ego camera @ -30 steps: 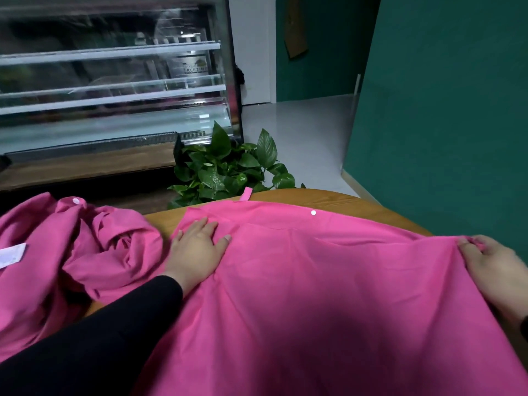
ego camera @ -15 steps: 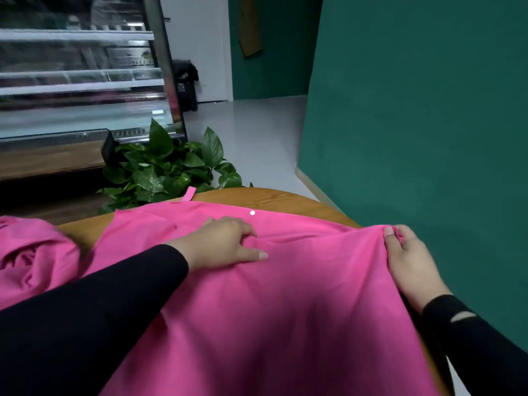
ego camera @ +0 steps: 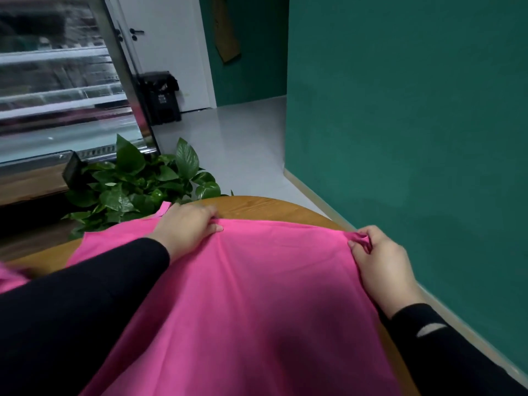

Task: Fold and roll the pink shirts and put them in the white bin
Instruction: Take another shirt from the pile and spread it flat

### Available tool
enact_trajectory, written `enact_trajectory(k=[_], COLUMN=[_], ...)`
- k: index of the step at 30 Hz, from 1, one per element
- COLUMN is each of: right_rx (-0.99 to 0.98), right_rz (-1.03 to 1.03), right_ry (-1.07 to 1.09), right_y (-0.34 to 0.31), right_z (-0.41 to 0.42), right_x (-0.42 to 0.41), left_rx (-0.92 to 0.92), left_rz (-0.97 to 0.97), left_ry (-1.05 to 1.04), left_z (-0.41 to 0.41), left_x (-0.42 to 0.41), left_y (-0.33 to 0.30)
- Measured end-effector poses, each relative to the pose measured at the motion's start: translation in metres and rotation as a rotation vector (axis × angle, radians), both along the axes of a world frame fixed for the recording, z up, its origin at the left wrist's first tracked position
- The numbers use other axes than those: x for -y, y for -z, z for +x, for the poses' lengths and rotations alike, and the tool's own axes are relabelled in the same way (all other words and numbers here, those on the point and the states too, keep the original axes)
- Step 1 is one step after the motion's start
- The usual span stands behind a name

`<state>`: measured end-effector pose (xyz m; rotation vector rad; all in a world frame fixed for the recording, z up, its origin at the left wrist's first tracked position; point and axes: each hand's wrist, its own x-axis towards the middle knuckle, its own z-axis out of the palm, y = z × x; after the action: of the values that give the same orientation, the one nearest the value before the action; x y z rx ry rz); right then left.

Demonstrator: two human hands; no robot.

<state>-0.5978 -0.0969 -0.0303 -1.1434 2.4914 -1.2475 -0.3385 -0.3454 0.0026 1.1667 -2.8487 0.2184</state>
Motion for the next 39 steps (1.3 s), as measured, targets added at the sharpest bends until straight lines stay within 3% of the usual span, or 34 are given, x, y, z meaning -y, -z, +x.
enact_trajectory(k=[3, 7, 10, 13, 15, 19, 22, 26, 28, 31, 34, 36, 39], right_rx=[-0.069, -0.140, -0.302, -0.467, -0.353, -0.159, -0.353, -0.622, -0.639, -0.504, -0.554, -0.570, -0.527], right_rz=[0.013, 0.048, 0.169, 0.086, 0.071, 0.389, 0.575, 0.567, 0.603, 0.683, 0.444, 0.308, 0.313], right_ry=[-0.016, -0.047, -0.062, -0.127, -0.328, -0.628, -0.660, -0.682, -0.686, -0.691, -0.644, -0.719, -0.865], right_y=[0.001, -0.001, -0.012, -0.048, -0.067, -0.040, -0.004, 0.008, 0.000, -0.016, -0.042, -0.056, -0.061], right_z=[0.002, 0.005, 0.008, 0.029, 0.063, 0.131, 0.137, 0.109, 0.100, 0.097, 0.111, 0.136, 0.172], right_x=[0.000, 0.000, -0.002, 0.001, 0.012, 0.034, 0.036, 0.016, 0.007, 0.007, 0.033, 0.062, 0.108], left_rx=[-0.107, -0.290, -0.246, -0.224, -0.144, 0.003, -0.044, -0.055, -0.105, -0.383, -0.341, -0.235, -0.039], left_rz=[-0.153, -0.243, -0.141, -0.135, -0.044, 0.310, 0.322, 0.321, 0.336, 0.262, 0.098, 0.164, 0.257], left_ry=[-0.070, 0.160, 0.189, 0.027, -0.202, -0.404, -0.410, -0.379, -0.349, -0.331, -0.271, -0.238, -0.141], left_z=[0.004, 0.015, 0.050, 0.092, 0.116, 0.130, 0.127, 0.119, 0.118, 0.135, 0.157, 0.163, 0.159], left_x=[-0.012, -0.071, -0.126, -0.141, -0.130, -0.116, -0.124, -0.143, -0.146, -0.113, -0.054, -0.020, 0.010], left_y=[0.013, -0.007, -0.017, -0.011, -0.007, 0.022, 0.034, 0.028, 0.018, 0.000, -0.006, -0.007, -0.006])
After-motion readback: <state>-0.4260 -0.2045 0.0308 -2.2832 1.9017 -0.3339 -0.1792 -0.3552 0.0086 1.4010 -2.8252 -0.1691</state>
